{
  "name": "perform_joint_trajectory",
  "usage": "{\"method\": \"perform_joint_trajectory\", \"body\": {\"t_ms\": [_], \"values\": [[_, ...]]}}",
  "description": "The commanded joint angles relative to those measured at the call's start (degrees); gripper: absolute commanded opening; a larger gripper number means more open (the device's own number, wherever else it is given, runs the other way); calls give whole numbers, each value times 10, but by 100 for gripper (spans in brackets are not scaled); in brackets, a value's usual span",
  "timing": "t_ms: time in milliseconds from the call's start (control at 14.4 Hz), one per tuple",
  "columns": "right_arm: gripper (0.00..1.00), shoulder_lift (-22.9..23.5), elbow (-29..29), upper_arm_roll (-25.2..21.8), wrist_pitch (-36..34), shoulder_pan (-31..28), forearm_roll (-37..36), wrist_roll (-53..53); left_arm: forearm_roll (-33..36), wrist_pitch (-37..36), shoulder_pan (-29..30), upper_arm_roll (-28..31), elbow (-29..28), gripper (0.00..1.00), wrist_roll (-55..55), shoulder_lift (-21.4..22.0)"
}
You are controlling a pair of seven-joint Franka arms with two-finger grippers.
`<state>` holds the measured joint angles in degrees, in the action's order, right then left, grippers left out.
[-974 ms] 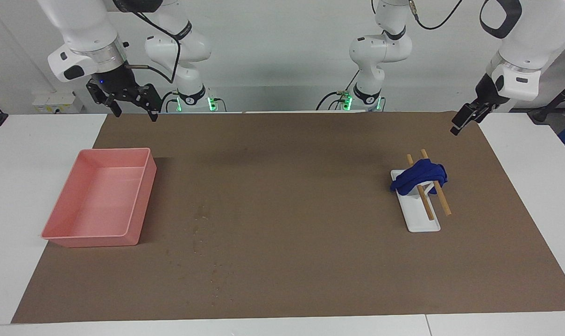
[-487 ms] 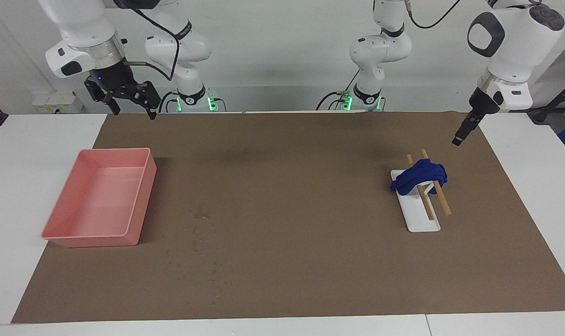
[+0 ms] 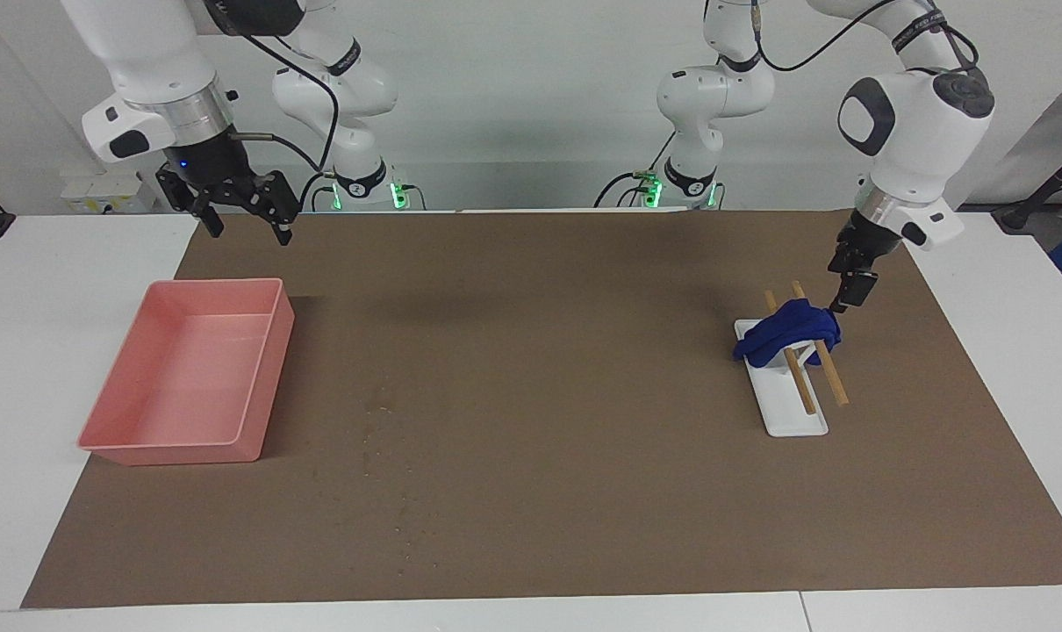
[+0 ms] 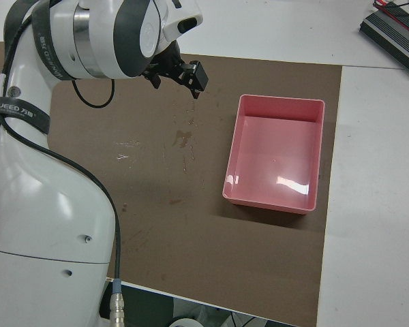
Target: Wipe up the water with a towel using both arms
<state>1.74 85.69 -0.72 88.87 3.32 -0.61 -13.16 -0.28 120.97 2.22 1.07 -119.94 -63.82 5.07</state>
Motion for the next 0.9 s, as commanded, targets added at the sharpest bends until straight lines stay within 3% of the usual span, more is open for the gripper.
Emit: {"method": "perform_joint_trajectory", "body": {"t_ms": [0, 557, 626, 835], "values": [[100, -4, 12, -3, 8, -1, 15, -3, 2, 41, -6, 6, -2, 100, -21, -32], [100, -12, 26, -3, -2, 0, 15, -5, 2, 58, -13, 5, -14, 99, -68, -41], [100, -15, 32, -3, -1, 0, 15, -5, 2, 58, -13, 5, -14, 94, -68, -41], [100, -18, 36, -3, -1, 0, 15, -6, 2, 64, -13, 5, -21, 55, -68, -41]]}}
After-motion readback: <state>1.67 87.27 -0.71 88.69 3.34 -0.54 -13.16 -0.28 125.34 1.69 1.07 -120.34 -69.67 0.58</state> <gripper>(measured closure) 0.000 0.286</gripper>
